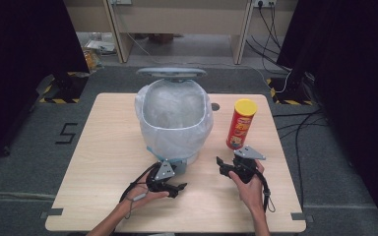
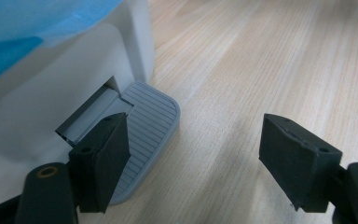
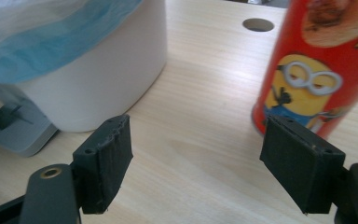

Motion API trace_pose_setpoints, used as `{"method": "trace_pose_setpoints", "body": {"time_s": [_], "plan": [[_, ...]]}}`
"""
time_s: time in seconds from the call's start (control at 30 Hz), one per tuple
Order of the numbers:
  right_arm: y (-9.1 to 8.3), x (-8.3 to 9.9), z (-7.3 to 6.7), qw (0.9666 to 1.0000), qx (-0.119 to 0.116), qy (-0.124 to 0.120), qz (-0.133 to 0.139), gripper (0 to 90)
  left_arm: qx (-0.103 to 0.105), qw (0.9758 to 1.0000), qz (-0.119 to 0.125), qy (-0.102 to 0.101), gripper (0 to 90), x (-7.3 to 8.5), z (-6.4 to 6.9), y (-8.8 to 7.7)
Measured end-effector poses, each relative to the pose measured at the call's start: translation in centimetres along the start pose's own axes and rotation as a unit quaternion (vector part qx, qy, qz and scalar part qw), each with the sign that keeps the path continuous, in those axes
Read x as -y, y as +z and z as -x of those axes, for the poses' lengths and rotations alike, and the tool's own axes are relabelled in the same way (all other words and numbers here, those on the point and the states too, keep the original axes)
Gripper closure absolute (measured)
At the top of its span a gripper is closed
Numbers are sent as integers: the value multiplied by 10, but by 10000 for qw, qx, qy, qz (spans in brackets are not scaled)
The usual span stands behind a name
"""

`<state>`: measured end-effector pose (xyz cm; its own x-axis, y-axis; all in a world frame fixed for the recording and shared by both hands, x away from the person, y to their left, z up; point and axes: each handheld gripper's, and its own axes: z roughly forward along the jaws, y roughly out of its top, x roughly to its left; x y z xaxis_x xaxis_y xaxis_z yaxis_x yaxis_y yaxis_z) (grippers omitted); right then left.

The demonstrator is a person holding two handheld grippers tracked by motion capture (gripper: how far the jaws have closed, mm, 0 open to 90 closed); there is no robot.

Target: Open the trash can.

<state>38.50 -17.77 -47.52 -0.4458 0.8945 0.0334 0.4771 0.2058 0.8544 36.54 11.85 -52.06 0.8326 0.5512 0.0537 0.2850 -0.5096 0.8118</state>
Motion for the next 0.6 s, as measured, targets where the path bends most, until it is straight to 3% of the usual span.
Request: {"method": "trace_pose_setpoints", "body": {"time_s": [0.3, 0.4, 0.6], "plan": [[-8, 2, 20, 9991, 262, 152, 313, 210, -108, 9997, -104, 173, 239, -1, 4, 1], [-11, 2, 24, 9986, 304, 158, 413, 186, -259, 9985, -224, 429, 238, -1, 8, 2], [-13, 2, 26, 9981, 248, 118, 546, 157, -265, 9985, -229, 423, 235, -1, 8, 2]]}}
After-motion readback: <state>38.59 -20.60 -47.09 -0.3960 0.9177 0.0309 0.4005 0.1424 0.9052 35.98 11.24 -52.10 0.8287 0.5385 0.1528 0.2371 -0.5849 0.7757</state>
